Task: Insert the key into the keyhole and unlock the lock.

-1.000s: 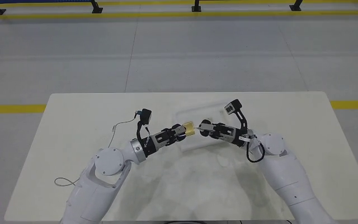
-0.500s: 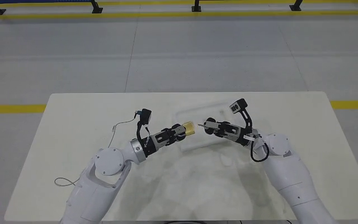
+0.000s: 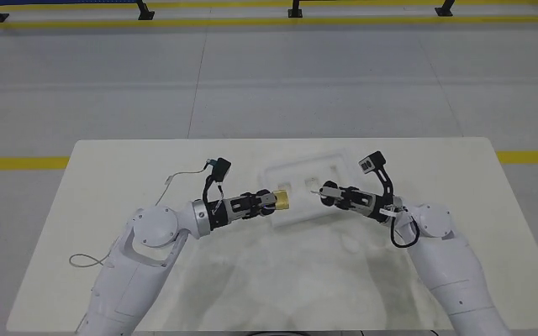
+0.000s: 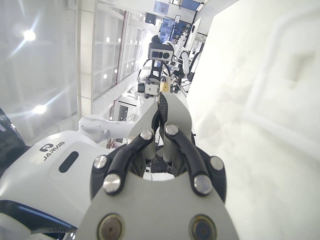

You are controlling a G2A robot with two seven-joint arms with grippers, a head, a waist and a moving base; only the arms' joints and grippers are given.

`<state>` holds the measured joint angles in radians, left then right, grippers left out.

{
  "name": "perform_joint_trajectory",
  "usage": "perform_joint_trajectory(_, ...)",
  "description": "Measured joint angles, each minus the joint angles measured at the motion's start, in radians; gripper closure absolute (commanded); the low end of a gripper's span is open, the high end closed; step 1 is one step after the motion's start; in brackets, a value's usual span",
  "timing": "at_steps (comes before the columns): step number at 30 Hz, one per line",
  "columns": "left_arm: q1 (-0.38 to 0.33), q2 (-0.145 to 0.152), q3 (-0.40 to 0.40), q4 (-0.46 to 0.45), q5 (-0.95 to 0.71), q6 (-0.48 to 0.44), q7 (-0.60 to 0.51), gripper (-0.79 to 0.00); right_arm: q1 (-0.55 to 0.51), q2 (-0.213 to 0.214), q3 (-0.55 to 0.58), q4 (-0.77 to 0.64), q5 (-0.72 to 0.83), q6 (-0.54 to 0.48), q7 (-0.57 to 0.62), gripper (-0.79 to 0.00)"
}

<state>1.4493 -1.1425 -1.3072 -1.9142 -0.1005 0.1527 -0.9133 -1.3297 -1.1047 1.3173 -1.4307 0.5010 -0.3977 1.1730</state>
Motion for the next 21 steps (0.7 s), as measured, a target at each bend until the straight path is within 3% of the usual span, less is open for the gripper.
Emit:
perform_joint_trajectory(6,-0.039,0.002,0.031,0.01,-0.014,0.002,-0.049,0.0,-0.017,0.009,0.004,-0.043,-0.037,-0.001,0.035,0.0)
perform_joint_trajectory(21,-0.039,0.002,0.031,0.01,-0.014,0.003,-0.049,0.0,-0.028,0.011,-0.01,-0.054,0.001,-0.043,0.053,0.0)
